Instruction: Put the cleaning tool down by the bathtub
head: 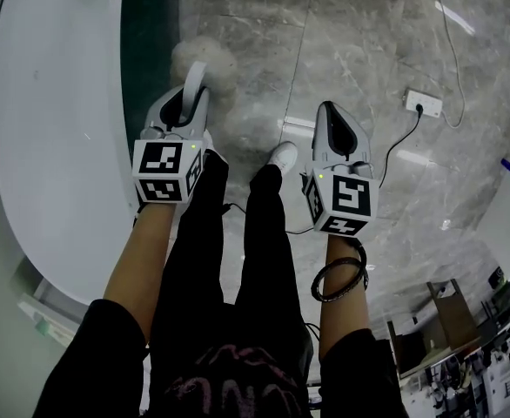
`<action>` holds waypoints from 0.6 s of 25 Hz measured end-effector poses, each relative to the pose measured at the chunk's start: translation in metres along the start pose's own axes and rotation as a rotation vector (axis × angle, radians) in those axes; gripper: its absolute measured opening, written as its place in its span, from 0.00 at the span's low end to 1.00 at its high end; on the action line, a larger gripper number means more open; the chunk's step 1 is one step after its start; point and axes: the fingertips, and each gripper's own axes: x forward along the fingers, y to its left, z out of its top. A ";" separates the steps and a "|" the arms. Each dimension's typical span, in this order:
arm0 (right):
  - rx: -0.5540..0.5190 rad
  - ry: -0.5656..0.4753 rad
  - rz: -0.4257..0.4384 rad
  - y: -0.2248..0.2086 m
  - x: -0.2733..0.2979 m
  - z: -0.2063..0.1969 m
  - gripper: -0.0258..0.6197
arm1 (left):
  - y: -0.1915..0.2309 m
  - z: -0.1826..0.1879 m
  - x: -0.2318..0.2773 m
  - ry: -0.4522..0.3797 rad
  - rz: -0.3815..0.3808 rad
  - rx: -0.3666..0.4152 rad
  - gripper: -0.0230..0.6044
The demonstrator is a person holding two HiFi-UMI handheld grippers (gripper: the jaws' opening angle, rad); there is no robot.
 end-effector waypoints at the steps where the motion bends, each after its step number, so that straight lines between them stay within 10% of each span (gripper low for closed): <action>1: 0.002 0.005 0.000 0.000 0.004 -0.006 0.06 | 0.003 -0.008 0.005 0.007 0.004 0.002 0.17; 15: 0.001 0.046 0.051 0.006 0.065 -0.074 0.07 | 0.013 -0.081 0.065 0.053 0.007 0.008 0.17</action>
